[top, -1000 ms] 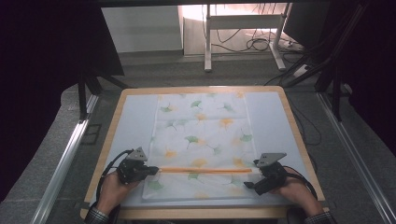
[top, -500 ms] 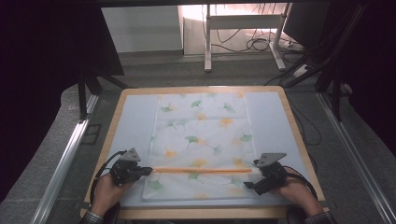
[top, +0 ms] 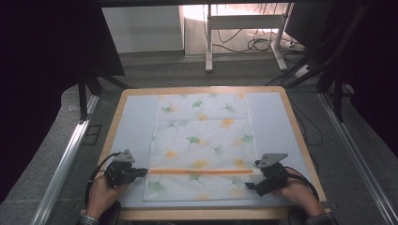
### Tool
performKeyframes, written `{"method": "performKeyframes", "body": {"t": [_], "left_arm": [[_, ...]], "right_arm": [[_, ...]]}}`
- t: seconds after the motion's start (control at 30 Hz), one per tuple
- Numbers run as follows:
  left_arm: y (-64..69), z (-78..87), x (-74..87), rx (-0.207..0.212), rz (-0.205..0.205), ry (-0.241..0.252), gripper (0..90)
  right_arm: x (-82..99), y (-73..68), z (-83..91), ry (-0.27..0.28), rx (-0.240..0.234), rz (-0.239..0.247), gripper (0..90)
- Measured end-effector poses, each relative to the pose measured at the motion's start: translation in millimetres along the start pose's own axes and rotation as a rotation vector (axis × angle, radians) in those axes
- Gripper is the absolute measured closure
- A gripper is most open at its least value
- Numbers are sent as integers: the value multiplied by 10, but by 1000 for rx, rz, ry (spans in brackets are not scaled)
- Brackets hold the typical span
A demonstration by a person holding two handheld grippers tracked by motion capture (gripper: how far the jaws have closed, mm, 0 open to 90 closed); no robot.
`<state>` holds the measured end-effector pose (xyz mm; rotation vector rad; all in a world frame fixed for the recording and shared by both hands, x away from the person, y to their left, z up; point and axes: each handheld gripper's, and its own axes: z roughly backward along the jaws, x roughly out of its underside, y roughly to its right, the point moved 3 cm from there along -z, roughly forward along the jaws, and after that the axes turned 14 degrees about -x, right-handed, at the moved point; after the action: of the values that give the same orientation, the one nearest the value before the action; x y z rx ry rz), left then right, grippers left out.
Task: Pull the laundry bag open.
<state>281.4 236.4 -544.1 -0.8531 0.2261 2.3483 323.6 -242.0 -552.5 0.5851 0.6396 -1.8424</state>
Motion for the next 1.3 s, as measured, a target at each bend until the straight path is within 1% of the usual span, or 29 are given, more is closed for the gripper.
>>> {"method": "performKeyframes", "body": {"t": [0.03,0.13,0.23,0.3,0.33,0.4,0.43,0.5,0.57,0.63,0.67,0.7,0.73,0.8,0.9,0.93,1.0,1.03,1.07,1.17,1.23,1.3], "left_arm": [[-3,2,8,-10,-4,-5,900],[-2,2,18,-22,-11,-15,900],[-2,-2,28,-19,-10,-18,900],[3,-13,30,-24,-17,-28,900],[8,-23,31,-38,-27,-40,900],[25,-46,29,-45,-36,-49,900],[23,-48,28,-42,-36,-48,900],[15,-45,26,-30,-18,-35,900],[2,-39,27,-21,-14,-28,896],[2,-34,22,-18,-5,-10,884],[0,-28,19,-28,-10,-5,878],[-3,-21,15,-45,-16,2,859],[-5,-13,10,-56,-15,11,821],[-14,3,0,-62,-6,34,762],[-25,10,-15,-72,7,52,641],[-27,9,-21,-81,9,54,602],[-23,11,-38,-92,15,60,524],[-20,16,-53,-99,11,69,501],[-15,24,-66,-104,8,74,470],[0,42,-98,-125,-1,89,384],[3,49,-111,-133,-3,94,337],[3,53,-116,-138,-6,94,293]], "right_arm": [[0,0,0,0,0,0,52],[0,0,0,0,0,0,52],[0,0,0,0,0,0,52],[0,0,0,1,0,0,52],[0,0,0,1,0,0,52],[0,0,0,1,0,0,52],[1,0,0,2,0,0,52],[2,0,0,3,0,1,52],[2,1,0,3,0,2,51],[-1,0,0,1,0,2,51],[-2,0,0,0,1,2,51],[-4,0,0,-2,1,3,50],[-7,0,0,-5,1,3,50],[-18,1,-1,-13,4,5,50],[-35,-4,0,-22,6,-6,50],[-40,-4,1,-24,4,-9,50],[-52,-1,10,-18,-7,-32,45],[-54,1,20,-20,-14,-33,25],[-64,1,38,-16,-14,-25,22],[-102,10,96,26,-2,-41,22],[-125,16,134,36,16,-47,21],[-136,15,161,45,21,-51,16]]}}
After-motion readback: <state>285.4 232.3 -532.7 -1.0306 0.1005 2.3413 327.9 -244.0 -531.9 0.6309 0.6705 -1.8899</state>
